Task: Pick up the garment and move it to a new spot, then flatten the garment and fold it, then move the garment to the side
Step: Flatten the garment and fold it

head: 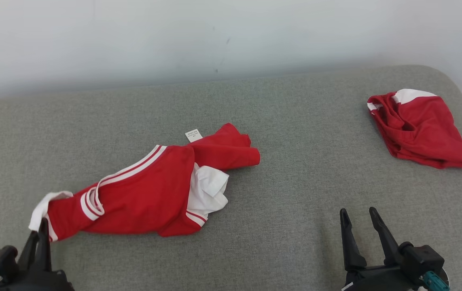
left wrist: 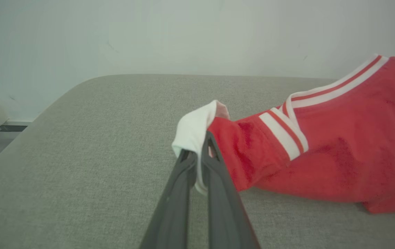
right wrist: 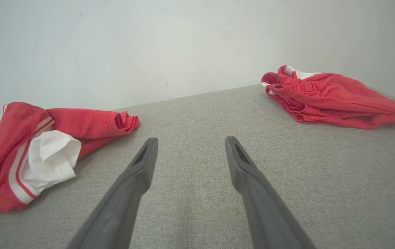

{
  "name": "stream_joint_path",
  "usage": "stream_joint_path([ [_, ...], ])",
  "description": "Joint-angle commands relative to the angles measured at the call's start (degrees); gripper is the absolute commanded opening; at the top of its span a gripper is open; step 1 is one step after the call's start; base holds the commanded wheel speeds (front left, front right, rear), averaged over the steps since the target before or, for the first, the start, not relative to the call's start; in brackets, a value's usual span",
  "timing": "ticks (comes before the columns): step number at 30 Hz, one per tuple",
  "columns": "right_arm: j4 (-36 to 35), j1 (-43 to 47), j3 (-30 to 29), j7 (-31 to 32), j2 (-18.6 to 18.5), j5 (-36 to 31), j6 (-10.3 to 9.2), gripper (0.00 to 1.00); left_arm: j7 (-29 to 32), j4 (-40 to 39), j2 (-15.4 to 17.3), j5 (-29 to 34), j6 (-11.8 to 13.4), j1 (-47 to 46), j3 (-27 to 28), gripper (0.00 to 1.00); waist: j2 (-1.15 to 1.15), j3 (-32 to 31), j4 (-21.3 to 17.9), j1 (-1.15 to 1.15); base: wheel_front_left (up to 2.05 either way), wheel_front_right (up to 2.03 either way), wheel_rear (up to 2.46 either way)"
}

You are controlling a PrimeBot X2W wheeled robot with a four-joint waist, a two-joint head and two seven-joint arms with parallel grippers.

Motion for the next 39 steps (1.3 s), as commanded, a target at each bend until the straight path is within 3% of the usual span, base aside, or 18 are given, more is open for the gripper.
stream_joint_path([
  [1,0.1,-0.3,0.2,-0.1,0.0,-0.3,-0.12,1.0,-0.5,1.6,-0.6,-0.2,-0.2,0.6,0.0,0.0,0.0,-0.3,-0.1,0.0,0.0,0.0,0.0],
  [2,0.1,-0.2,0.2,-0.1,0.0,-0.4,-0.11,1.0,-0.8,2.9,-0.9,-0.3,-0.3,0.4,-0.1,0.0,0.0,-0.5,0.0,0.0,0.0,0.0,0.0],
  [3,0.1,0.0,0.1,-0.1,0.0,-0.5,-0.11,1.0,-1.0,3.8,-1.2,-0.1,-0.2,0.2,-0.1,0.08,0.0,-0.6,0.0,0.0,0.0,0.0,0.0],
  [4,0.1,0.1,-0.1,-0.1,0.0,-0.5,-0.11,1.0,-1.3,4.5,-1.6,-0.1,0.0,-0.1,0.1,0.84,0.0,-0.7,0.2,0.0,0.0,0.0,0.0],
  [5,0.1,0.3,-0.2,-0.1,0.1,-0.4,-0.11,1.0,-1.4,5.2,-1.8,-0.2,0.0,-0.3,0.3,1.0,0.0,-0.8,0.4,0.0,0.0,0.0,0.0],
  [13,-0.1,1.0,-0.6,-0.1,0.0,-0.4,-0.11,1.0,-2.2,5.0,-0.8,-0.6,1.2,-0.2,4.6,1.0,0.0,-1.4,1.6,0.0,0.0,0.0,0.0],
  [19,-0.2,0.8,-0.2,-0.1,0.1,0.1,-0.12,1.0,-2.4,-1.3,0.3,2.0,0.9,-0.2,5.6,1.0,0.0,-1.1,1.7,0.0,0.0,0.0,0.0],
  [24,-0.3,-0.1,0.2,-0.1,0.0,0.6,-0.11,1.0,-1.0,-6.6,-0.8,4.3,0.4,-3.2,1.9,1.0,0.0,0.1,0.6,0.0,0.0,0.0,0.0],
  [27,-0.4,-0.6,0.1,-0.1,0.0,0.9,-0.12,1.0,0.6,-8.6,-2.6,5.3,-0.1,-5.1,-1.5,1.0,0.0,1.0,-0.1,0.0,0.0,0.0,0.0],
  [29,-0.2,-0.9,0.0,-0.1,0.0,1.0,-0.11,1.0,1.8,-9.1,-5.5,6.2,-0.7,-7.0,-5.2,1.0,0.0,1.7,-0.8,0.0,0.0,0.0,0.0],
  [34,-0.1,-1.5,-0.2,-0.1,0.0,0.9,-0.11,1.0,2.3,-6.0,-9.3,8.1,-1.5,-9.3,-10.3,1.0,0.0,2.6,-2.2,0.0,0.0,0.0,0.0],
  [39,-0.4,-2.2,-0.3,-0.1,0.0,1.1,-0.11,1.0,2.7,-0.3,-10.9,10.6,-1.7,-11.1,-14.1,1.0,0.0,3.5,-3.6,0.0,0.0,0.0,0.0],
])
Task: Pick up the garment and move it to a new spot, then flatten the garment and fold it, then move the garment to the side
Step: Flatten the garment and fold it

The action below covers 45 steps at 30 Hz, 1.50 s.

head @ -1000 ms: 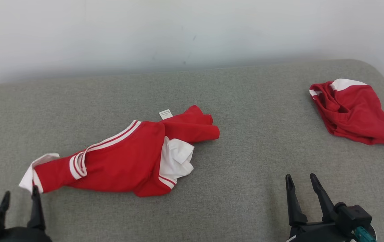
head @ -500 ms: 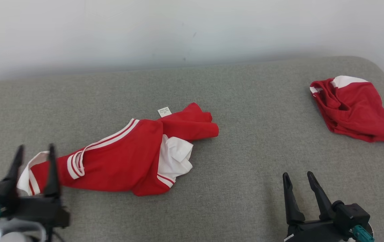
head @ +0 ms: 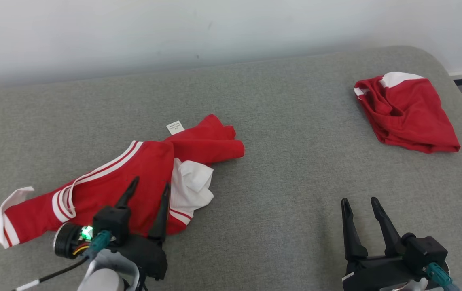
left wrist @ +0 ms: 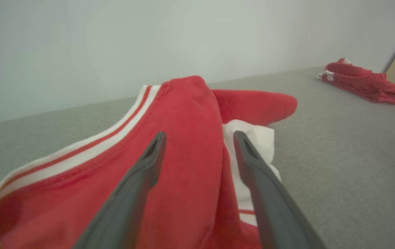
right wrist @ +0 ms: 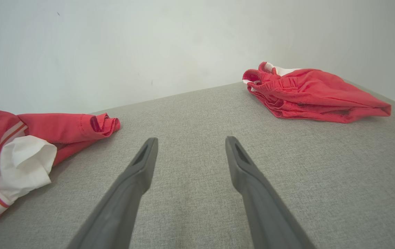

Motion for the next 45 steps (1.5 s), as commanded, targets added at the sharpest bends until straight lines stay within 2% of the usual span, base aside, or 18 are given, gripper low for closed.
stream_joint_path([
  [1,-0.2,-0.5,-0.1,-0.1,0.1,0.5,-0.11,1.0,0.2,2.4,-0.2,1.4,0.4,-1.3,-1.0,1.0,0.0,0.8,-1.0,-0.01,0.0,0.0,0.0],
  [7,-0.1,-0.7,0.1,-0.1,0.1,0.6,-0.11,1.0,-0.3,9.1,-0.7,3.2,0.8,-3.7,-2.6,1.0,0.0,1.5,-2.2,-0.01,0.0,0.0,0.0],
  [8,-0.1,-0.7,0.0,-0.1,0.1,0.6,-0.11,1.0,-0.4,10.1,-0.9,2.9,0.7,-4.1,-2.5,0.97,0.0,1.5,-2.3,-0.01,0.0,0.0,0.0],
  [9,-0.1,-0.7,-0.1,-0.1,0.1,0.6,-0.11,1.0,-0.8,10.7,-1.0,2.8,0.6,-4.6,-2.4,0.49,0.0,1.6,-2.4,-0.01,0.0,0.0,0.0],
  [10,-0.1,-0.7,-0.1,-0.1,0.1,0.5,-0.11,1.0,-1.2,11.4,-1.1,2.7,0.7,-5.0,-2.4,0.05,0.0,1.5,-2.4,-0.01,0.0,0.0,0.0],
  [11,0.0,-0.7,-0.3,-0.1,0.1,0.5,-0.11,1.0,-1.5,12.1,-1.4,2.4,0.7,-5.2,-2.3,0.0,0.0,1.4,-2.3,-0.01,0.0,0.0,0.0],
  [16,0.0,-0.1,-0.8,-0.1,0.1,0.2,-0.11,1.0,-3.2,13.2,-2.2,0.8,0.1,-6.0,-1.2,0.0,0.0,0.6,-1.2,-0.01,0.0,0.0,0.0],
  [20,0.1,1.0,-1.1,-0.1,0.1,0.1,-0.11,1.0,-4.5,9.9,-2.7,-1.4,-1.1,-4.0,0.6,0.0,0.0,-0.9,0.9,-0.01,0.0,0.0,0.0],
  [23,0.2,1.7,-1.1,-0.1,0.1,0.1,-0.11,1.0,-4.9,5.0,-2.0,-2.4,-0.9,-0.4,1.9,0.0,0.0,-2.1,2.8,-0.01,0.0,0.0,0.0],
  [28,0.3,2.8,-1.2,-0.1,0.1,0.2,-0.11,1.0,-5.1,-4.4,-1.1,-4.0,1.1,8.9,4.1,0.0,0.0,-3.4,5.7,-0.01,0.0,0.0,0.0],
  [32,0.5,3.1,-1.2,-0.1,0.1,-0.1,-0.11,1.0,-5.1,-9.5,-2.1,-6.9,2.5,16.7,5.8,0.0,0.0,-4.0,7.6,-0.01,0.0,0.0,0.0],
  [35,0.5,3.5,-1.2,-0.1,0.1,-0.4,-0.11,1.0,-5.1,-10.8,-2.4,-8.2,3.0,21.1,6.7,0.0,0.0,-4.4,8.5,-0.01,0.0,0.0,0.0],
  [40,0.8,3.9,-1.4,-0.1,0.1,-0.9,-0.11,1.0,-5.2,-8.3,-3.9,-9.5,1.6,25.2,6.3,0.0,0.0,-4.7,9.6,-0.01,0.0,0.0,0.0],
  [41,0.9,4.0,-1.4,-0.1,0.1,-1.0,-0.11,1.0,-5.2,-7.4,-4.2,-9.2,1.5,25.5,6.2,0.28,0.0,-4.8,9.7,-0.01,0.0,0.0,0.0],
  [42,0.9,4.1,-1.4,-0.1,0.1,-1.0,-0.11,1.0,-5.2,-6.7,-4.8,-9.5,1.3,25.6,6.5,0.51,0.0,-4.9,9.8,-0.01,0.0,0.0,0.0],
  [43,1.0,4.1,-1.3,-0.1,0.1,-1.1,-0.11,1.0,-5.2,-5.3,-5.1,-9.5,1.0,26.1,6.4,1.0,0.0,-5.1,9.8,-0.01,0.0,0.0,0.0],
  [45,1.1,4.2,-1.1,-0.1,0.1,-1.1,-0.11,1.0,-5.2,-4.8,-5.7,-8.9,0.6,26.0,7.3,1.0,0.0,-5.4,9.8,-0.01,0.0,0.0,0.0],
])
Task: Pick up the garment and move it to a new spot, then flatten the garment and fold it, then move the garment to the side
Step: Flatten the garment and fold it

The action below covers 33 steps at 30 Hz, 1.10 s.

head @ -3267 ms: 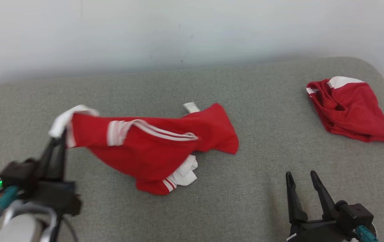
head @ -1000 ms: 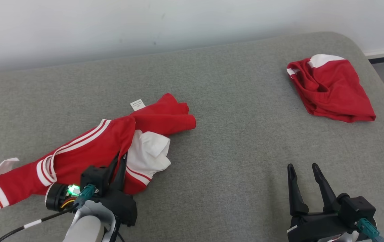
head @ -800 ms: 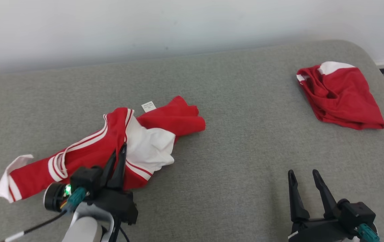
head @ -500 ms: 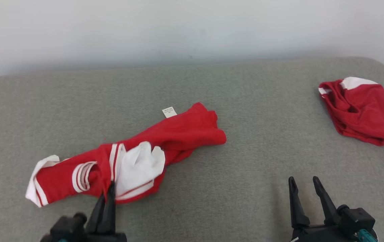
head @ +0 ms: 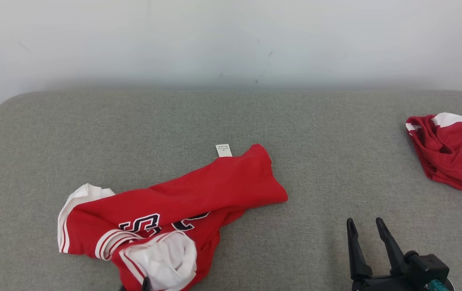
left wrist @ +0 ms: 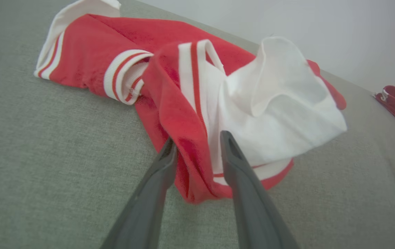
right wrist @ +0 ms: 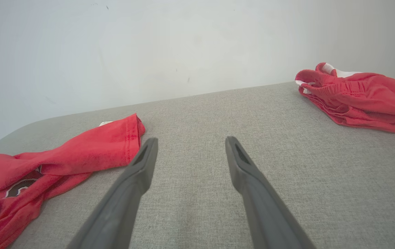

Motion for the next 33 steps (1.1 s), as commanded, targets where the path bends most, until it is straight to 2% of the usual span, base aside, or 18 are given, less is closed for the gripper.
stream_joint_path([
  [1,0.1,0.9,0.1,-0.1,0.0,-0.4,-0.11,1.0,-0.3,-0.6,-0.5,0.4,-0.3,0.4,1.3,1.0,0.0,-0.3,0.1,0.01,0.0,0.0,0.0],
  [8,0.2,1.4,-0.1,-0.1,0.0,-0.2,-0.11,1.0,-0.3,-8.0,-1.6,4.7,-0.3,0.9,9.4,1.0,0.0,-1.2,0.2,0.01,0.0,0.0,0.0],
  [11,0.3,1.3,0.0,-0.1,0.0,0.0,-0.12,1.0,-0.3,-8.1,-2.0,6.3,-0.9,1.1,10.4,1.0,0.0,-1.2,0.0,0.01,0.0,0.0,0.0],
  [20,0.5,1.4,0.1,-0.1,0.0,0.2,-0.11,1.0,0.1,-1.1,-1.8,7.0,-2.6,-1.6,8.6,1.0,0.0,-1.1,-0.7,0.01,0.0,0.0,0.0],
  [24,0.5,1.1,0.0,-0.1,0.1,0.2,-0.11,1.0,2.3,3.3,-2.0,5.9,-3.3,-2.8,7.8,1.0,0.0,-0.9,-1.0,0.01,0.0,0.0,0.0],
  [25,0.5,1.2,-0.1,-0.1,0.0,0.3,-0.11,1.0,3.1,4.1,-2.2,5.8,-3.6,-2.6,7.4,0.4,0.0,-0.9,-0.9,0.01,0.0,0.0,0.0],
  [26,0.4,1.2,-0.2,-0.1,0.0,0.3,-0.11,1.0,3.3,4.5,-2.3,5.5,-3.8,-2.6,7.3,0.24,0.0,-0.8,-0.9,0.01,0.0,0.0,0.0],
  [27,0.4,1.3,-0.4,-0.1,0.0,0.3,-0.11,1.0,3.6,4.8,-2.3,5.3,-3.8,-2.5,7.1,0.0,0.0,-0.8,-0.8,0.01,0.0,0.0,0.0],
  [33,0.3,1.8,-0.8,-0.1,0.0,0.6,-0.12,1.0,3.6,3.4,-2.3,4.3,-3.3,-0.1,7.5,0.0,0.0,-1.1,0.3,0.01,0.0,0.0,0.0],
])
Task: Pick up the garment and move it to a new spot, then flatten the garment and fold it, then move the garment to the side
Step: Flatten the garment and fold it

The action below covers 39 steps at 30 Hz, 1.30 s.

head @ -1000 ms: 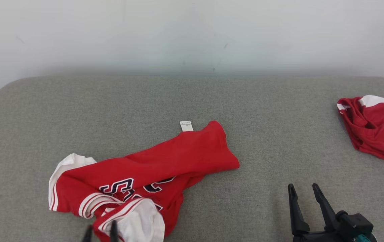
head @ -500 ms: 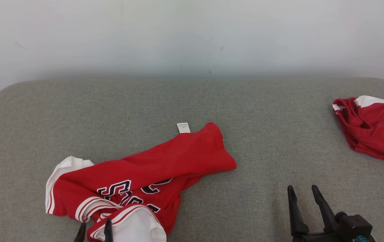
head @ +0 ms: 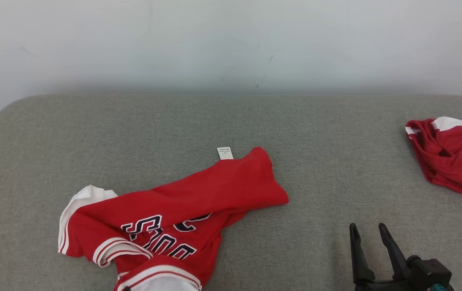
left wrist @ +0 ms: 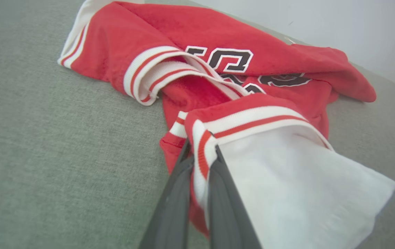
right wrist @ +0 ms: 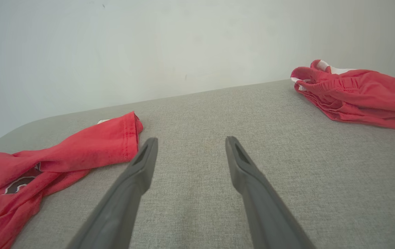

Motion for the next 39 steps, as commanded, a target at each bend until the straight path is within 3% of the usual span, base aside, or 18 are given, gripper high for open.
stream_joint_path([
  [1,-0.1,0.7,0.0,-0.1,0.0,0.4,-0.12,1.0,0.3,-0.3,0.3,-0.3,0.3,1.1,0.3,0.0,0.0,-0.1,0.3,0.0,0.0,0.0,0.0],
  [5,0.0,0.7,0.2,-0.1,0.0,0.6,-0.12,1.0,4.6,-1.5,0.3,-3.0,0.1,4.0,0.6,0.03,0.0,-0.1,1.0,0.0,0.0,0.0,0.0],
  [6,0.0,0.6,0.2,-0.1,0.0,0.6,-0.12,1.0,4.1,-2.2,0.8,-2.6,0.1,4.3,0.6,0.62,0.0,-0.1,1.0,0.0,0.0,0.0,0.0],
  [7,0.0,0.6,0.3,-0.1,0.0,0.6,-0.12,1.0,2.4,-3.7,0.6,-3.3,0.5,4.7,1.6,1.0,0.0,-0.1,1.0,0.0,0.0,0.0,0.0],
  [13,-0.1,0.8,0.3,-0.1,0.0,0.5,-0.12,1.0,-1.5,-10.8,2.1,-1.6,1.2,3.1,3.6,1.0,0.0,-0.1,0.7,0.0,0.0,0.0,0.0],
  [17,0.2,0.4,0.9,-0.1,0.0,0.7,-0.12,1.0,-0.8,-11.5,3.1,-1.5,1.7,0.8,4.1,1.0,0.0,0.0,-0.3,0.0,0.0,0.0,0.0],
  [30,0.6,-0.9,0.6,-0.1,0.0,0.0,-0.12,1.0,3.1,-1.8,5.5,-2.8,3.5,-6.2,6.2,1.0,0.0,1.7,-4.8,0.0,0.0,0.0,0.0],
  [39,0.7,-1.4,0.3,-0.1,0.1,0.0,-0.12,1.0,8.2,5.9,7.6,-2.8,4.7,-10.2,5.8,1.0,0.0,2.6,-5.5,0.0,0.0,0.0,0.0],
])
